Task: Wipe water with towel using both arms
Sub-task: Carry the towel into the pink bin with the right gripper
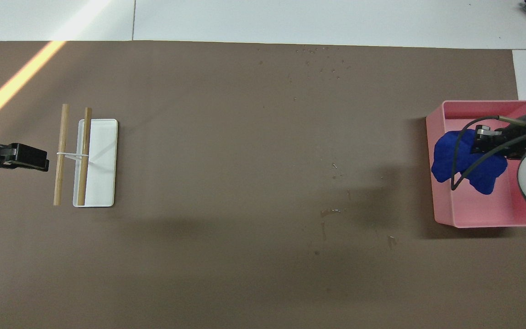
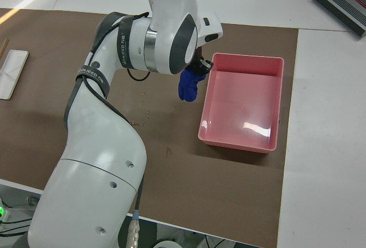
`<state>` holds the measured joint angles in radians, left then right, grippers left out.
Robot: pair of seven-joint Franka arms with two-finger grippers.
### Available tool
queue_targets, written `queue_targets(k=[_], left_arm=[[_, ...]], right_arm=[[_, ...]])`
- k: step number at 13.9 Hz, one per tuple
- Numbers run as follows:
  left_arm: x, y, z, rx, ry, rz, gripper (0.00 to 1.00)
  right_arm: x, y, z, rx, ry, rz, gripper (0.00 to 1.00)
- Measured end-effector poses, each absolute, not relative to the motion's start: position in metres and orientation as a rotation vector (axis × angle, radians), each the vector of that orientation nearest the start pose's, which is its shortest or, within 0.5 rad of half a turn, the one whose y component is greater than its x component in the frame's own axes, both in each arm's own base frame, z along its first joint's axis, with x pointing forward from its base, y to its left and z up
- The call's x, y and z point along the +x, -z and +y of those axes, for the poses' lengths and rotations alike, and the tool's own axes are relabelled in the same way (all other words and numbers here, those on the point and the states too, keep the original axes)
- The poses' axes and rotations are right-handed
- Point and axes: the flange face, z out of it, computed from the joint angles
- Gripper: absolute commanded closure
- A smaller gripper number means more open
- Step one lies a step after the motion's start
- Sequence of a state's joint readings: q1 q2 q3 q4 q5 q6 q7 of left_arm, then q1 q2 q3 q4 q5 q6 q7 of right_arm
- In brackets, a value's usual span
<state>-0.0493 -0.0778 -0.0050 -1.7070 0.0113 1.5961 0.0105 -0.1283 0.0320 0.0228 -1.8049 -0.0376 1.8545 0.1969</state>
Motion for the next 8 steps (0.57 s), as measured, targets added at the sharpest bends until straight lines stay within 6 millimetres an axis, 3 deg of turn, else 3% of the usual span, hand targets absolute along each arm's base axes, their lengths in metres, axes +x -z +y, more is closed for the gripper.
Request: queue_targets(k=[4, 6, 8], left_arm=[[0.53, -0.605, -0.027, -3.127, -0.044, 0.101, 0.0], [0.53, -0.605, -0.027, -3.128, -0.042, 0.101, 0.0], [0.53, -0.605, -0.027, -3.128, -0.041, 0.101, 0.0]], right_arm=[[0.569, -0.482, -0.14, -3.191, -0.04, 0.296, 1.0], [0.554, -0.449, -0.172, -3.178, -0.115, 0.301, 1.0], [0.535, -0.417, -0.19, -3.163, -0.188, 0.233, 1.0]])
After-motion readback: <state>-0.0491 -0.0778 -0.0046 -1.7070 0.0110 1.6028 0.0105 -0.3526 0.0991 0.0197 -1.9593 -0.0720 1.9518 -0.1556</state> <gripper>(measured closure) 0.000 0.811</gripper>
